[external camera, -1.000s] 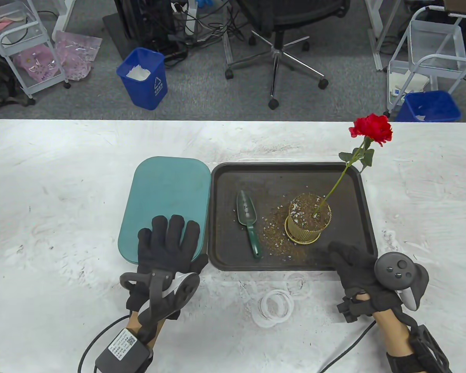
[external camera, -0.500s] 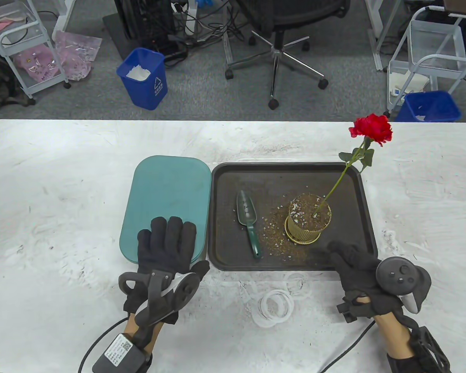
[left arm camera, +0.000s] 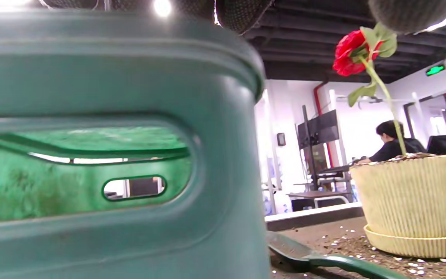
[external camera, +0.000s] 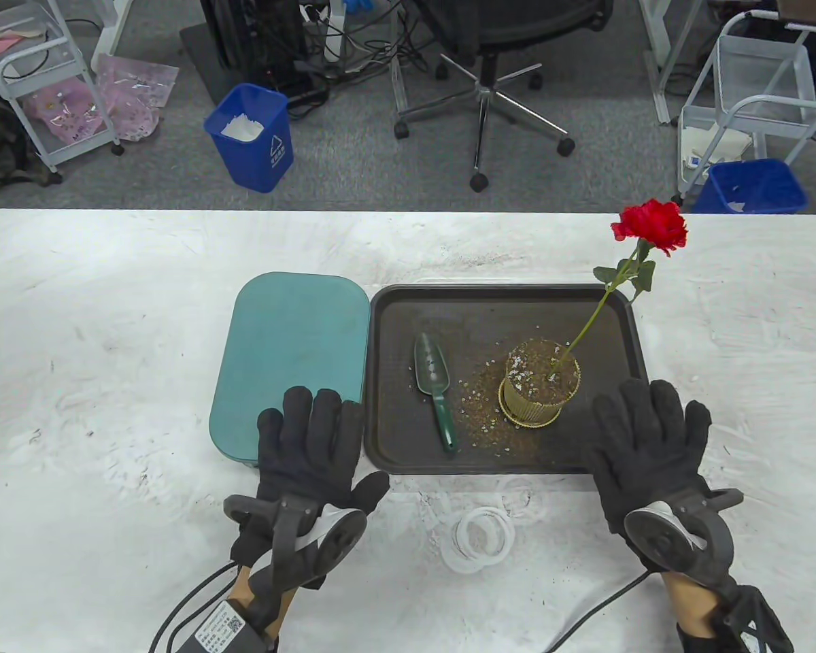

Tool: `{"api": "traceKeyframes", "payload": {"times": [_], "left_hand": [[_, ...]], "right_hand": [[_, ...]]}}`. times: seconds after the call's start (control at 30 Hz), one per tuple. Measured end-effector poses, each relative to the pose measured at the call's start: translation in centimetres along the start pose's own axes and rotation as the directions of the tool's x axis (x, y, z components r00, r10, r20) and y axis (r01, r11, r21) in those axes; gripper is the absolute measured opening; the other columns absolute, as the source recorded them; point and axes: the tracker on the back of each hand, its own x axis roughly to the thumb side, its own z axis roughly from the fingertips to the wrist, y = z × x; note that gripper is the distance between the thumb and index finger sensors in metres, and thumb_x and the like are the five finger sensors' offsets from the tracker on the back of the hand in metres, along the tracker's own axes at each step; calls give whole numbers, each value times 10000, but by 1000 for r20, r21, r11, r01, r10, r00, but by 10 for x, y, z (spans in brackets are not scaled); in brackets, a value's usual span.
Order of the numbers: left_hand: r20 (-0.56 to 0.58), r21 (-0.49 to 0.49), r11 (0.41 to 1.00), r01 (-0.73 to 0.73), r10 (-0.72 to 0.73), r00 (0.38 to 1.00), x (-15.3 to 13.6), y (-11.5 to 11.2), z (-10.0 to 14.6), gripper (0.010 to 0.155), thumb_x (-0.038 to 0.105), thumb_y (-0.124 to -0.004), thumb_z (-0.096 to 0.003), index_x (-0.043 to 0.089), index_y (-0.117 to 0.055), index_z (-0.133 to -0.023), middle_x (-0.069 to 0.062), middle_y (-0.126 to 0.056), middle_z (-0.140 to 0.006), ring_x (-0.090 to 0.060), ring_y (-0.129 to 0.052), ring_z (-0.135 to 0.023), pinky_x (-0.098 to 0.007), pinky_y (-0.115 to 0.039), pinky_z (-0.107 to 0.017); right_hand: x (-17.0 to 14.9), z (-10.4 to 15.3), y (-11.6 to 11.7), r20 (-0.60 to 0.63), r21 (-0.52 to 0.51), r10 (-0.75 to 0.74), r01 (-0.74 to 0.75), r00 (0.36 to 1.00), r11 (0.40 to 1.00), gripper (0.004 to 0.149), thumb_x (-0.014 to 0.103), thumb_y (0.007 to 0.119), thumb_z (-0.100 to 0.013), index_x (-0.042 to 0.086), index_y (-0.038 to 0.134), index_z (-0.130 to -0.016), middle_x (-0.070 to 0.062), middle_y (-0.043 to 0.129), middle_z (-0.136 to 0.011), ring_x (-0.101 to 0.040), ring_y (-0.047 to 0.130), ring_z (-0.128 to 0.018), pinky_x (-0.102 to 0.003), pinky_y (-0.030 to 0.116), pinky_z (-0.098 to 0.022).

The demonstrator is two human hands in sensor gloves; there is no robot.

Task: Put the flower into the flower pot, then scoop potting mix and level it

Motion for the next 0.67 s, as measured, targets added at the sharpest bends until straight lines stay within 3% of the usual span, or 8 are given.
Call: {"api": "traceKeyframes", "payload": {"times": [0.67], "left_hand": [[-26, 34, 999, 8, -7, 1000, -3, 1, 1, 947, 782, -628, -334, 273, -431, -1108, -85, -424, -1172, -501, -507, -1130, -695, -461, -784]], "right_hand": [[-2, -2, 9, -26, 113, -12, 15, 1000, 993, 650, 451, 770, -412, 266, 606, -1014, -167, 527, -1162, -528, 543, -1035, -843, 423, -643]]}}
